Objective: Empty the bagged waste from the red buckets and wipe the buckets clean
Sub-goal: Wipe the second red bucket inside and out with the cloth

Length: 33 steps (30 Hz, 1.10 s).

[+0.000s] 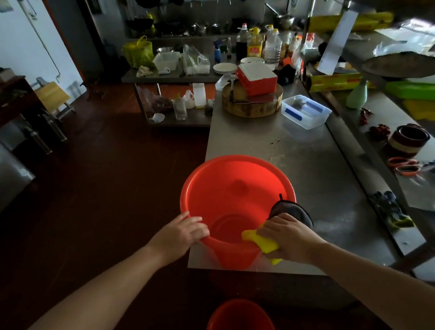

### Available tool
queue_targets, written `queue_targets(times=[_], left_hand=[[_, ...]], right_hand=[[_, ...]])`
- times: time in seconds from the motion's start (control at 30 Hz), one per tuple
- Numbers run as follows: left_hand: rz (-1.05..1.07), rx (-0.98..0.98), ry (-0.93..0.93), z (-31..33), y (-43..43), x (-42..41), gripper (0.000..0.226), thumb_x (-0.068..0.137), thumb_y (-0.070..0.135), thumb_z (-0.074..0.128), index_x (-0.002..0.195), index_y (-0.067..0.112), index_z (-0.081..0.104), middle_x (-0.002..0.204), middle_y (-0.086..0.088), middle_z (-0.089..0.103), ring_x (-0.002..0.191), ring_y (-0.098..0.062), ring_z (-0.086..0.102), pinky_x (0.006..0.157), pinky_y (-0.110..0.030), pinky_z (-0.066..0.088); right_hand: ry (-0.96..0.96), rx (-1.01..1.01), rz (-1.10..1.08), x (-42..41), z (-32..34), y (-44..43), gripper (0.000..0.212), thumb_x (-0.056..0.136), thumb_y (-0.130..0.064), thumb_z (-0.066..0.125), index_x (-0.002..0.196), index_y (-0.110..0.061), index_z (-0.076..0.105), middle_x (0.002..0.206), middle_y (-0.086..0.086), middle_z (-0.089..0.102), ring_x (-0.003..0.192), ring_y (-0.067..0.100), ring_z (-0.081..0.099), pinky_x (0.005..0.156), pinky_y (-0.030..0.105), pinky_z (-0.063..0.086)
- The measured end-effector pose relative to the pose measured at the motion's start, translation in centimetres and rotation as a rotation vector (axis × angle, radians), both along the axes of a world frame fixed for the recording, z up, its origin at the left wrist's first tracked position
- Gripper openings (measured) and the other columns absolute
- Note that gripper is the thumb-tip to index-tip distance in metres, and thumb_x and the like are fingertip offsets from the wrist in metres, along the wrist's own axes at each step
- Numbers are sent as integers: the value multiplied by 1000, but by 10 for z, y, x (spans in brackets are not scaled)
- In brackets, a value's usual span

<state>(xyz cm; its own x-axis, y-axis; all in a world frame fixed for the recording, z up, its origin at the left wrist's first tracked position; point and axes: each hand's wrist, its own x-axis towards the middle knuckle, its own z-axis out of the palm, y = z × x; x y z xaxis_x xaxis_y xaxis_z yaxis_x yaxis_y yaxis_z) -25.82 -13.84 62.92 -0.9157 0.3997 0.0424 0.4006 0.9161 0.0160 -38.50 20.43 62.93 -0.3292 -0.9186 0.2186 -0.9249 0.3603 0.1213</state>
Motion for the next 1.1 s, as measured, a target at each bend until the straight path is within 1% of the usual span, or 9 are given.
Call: queue_targets(times=[0.07, 0.17, 0.37, 0.47, 0.53, 0.63, 0.73, 0.97, 1.1], left_hand=[[45, -24, -85, 8, 1, -4, 37, 104, 34, 49, 140, 27, 52, 150, 7, 49, 149, -16, 31, 125, -46, 8], [-23, -143, -160, 14, 23, -5, 58, 99, 59, 34, 145, 26, 47, 152, 6, 47, 148, -15, 31, 124, -57, 10], [-108, -79, -113, -1, 67, 3, 43, 106, 44, 39, 136, 16, 52, 130, 0, 63, 125, -15, 56, 123, -49, 22], [-90, -14, -89, -2, 46, 9, 37, 104, 46, 43, 128, 23, 58, 124, 7, 66, 122, -8, 59, 123, -42, 24], [-74, -5, -61, -2, 32, 10, 38, 104, 45, 35, 125, 26, 59, 124, 9, 66, 121, -6, 59, 122, -41, 26], [-61, -6, 1, -2, 24, 5, 40, 102, 40, 34, 124, 25, 62, 123, 9, 67, 121, -8, 60, 120, -43, 32], [-53, -15, -13, -4, 24, 3, 40, 101, 39, 37, 127, 23, 61, 127, 6, 66, 125, -11, 58, 120, -42, 29], [44, 58, -112, -1, 37, 7, 49, 102, 53, 38, 138, 23, 53, 136, 7, 60, 134, -9, 47, 126, -41, 11], [56, 67, -160, 2, 48, 5, 46, 104, 50, 40, 138, 24, 53, 134, 7, 60, 132, -8, 48, 126, -41, 9]], right_hand=[[-23, 4, -11, 1, 4, -3, 63, 82, -73, 50, 118, -27, 71, 101, -9, 71, 92, 19, 68, 86, 36, 55], [22, -19, 6, 20, 5, -20, 63, 83, -76, 47, 113, -26, 73, 93, -9, 69, 84, 19, 67, 76, 34, 55], [-55, -19, -51, 49, -5, -47, 67, 81, -80, 48, 117, -27, 67, 97, -10, 68, 87, 17, 65, 76, 36, 52], [-57, -26, 8, 30, -4, -20, 66, 81, -77, 57, 122, -27, 69, 104, -9, 70, 94, 18, 67, 84, 36, 54], [-43, 11, 14, 14, -2, 0, 64, 78, -73, 66, 124, -29, 69, 112, -11, 70, 103, 16, 67, 97, 42, 52], [-183, 153, -96, 0, 6, 11, 62, 85, -67, 61, 139, -37, 57, 129, -16, 61, 128, 14, 54, 116, 67, 21], [-224, 258, -137, 0, 11, 8, 62, 90, -66, 51, 146, -43, 45, 137, -19, 53, 136, 14, 44, 120, 63, 5], [-191, 376, -236, 14, 24, -7, 66, 83, -49, 51, 146, -35, 39, 144, -12, 46, 141, 17, 34, 120, 63, 1], [-238, 415, -315, 15, 35, -11, 58, 85, -31, 53, 143, -31, 46, 147, -3, 41, 144, 22, 30, 119, 58, 19]])
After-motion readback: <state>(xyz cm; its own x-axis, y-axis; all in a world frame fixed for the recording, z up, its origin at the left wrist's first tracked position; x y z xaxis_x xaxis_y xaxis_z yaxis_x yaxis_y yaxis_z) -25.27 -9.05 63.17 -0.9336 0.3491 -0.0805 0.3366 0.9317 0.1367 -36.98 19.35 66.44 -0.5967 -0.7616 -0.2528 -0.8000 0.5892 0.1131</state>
